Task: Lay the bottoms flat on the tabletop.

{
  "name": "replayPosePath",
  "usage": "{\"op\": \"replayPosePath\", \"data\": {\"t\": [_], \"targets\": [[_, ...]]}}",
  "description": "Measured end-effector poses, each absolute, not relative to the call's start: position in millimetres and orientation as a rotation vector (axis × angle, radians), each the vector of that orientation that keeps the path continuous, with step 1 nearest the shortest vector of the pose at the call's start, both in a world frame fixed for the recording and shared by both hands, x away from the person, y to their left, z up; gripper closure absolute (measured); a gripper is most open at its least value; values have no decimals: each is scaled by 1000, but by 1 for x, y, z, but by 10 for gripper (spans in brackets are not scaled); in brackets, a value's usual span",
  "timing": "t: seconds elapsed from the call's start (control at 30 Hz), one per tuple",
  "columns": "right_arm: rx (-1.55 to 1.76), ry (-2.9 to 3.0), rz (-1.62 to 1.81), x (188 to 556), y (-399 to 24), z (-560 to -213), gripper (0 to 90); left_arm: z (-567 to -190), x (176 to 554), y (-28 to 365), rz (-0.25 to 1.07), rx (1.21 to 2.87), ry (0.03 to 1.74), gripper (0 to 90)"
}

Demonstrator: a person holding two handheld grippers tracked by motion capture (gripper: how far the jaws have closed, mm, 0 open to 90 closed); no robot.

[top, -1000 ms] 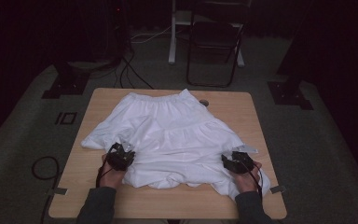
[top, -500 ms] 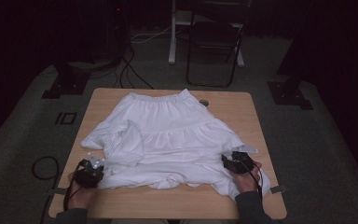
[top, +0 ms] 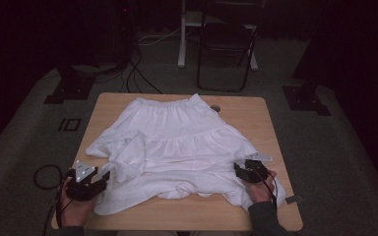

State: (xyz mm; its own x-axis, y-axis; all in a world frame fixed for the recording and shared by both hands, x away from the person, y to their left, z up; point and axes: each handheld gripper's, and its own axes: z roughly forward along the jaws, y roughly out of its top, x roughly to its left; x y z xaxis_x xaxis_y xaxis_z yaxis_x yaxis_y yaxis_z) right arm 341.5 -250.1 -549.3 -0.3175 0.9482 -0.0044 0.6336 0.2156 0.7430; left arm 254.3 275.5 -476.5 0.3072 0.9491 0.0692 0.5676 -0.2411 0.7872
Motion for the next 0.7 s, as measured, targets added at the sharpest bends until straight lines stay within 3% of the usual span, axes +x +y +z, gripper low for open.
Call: {"op": "replayPosePath", "data": {"t": [0.17,0.27,0.5,0.7], "targets": [[1460,2031,900,341,-250,-549,445,-463,267,253,737,1936,1268,469],[1459,2031,900,341,-250,-549,445,-461,296,218,737,1974,1197,451],[1459,2030,901,341,-250,-549,445,-488,358,170,758,2089,1196,385],[1461,2029,903,341,-250,-549,445,-512,385,165,793,2162,1281,383]]}}
